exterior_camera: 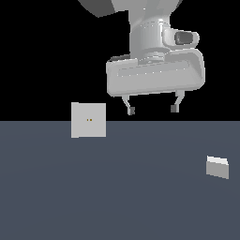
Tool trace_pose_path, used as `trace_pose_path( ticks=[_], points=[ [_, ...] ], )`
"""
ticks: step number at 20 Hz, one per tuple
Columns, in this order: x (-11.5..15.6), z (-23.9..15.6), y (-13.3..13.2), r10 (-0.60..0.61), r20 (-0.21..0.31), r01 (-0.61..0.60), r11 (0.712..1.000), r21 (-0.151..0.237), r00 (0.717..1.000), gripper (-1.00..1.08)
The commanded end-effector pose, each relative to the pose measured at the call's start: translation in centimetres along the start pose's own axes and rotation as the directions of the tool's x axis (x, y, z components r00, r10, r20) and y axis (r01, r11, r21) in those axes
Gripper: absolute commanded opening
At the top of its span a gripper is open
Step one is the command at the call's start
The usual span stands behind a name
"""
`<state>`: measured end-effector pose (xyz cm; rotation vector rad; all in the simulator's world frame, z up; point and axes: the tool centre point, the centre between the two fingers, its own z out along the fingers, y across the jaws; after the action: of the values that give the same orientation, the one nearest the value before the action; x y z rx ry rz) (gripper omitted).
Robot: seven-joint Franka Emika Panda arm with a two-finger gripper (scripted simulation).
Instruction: Plug the charger into the wall socket.
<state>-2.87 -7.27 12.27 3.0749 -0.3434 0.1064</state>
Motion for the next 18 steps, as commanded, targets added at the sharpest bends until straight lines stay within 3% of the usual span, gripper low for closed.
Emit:
trace_pose_path(
  ticks=[1,7,18],
  points=[
    [-0.1,0.8,1.6,0.057,-0.030,-0.057,0.998,-0.005,0.998,1.00],
    [-0.6,2.7,5.3,0.190,-0.102,-0.192,0.981,-0.011,0.976,1.00],
    [-1.8,5.5,10.3,0.365,-0.201,-0.373,0.928,-0.003,0.909,1.00]
  ],
)
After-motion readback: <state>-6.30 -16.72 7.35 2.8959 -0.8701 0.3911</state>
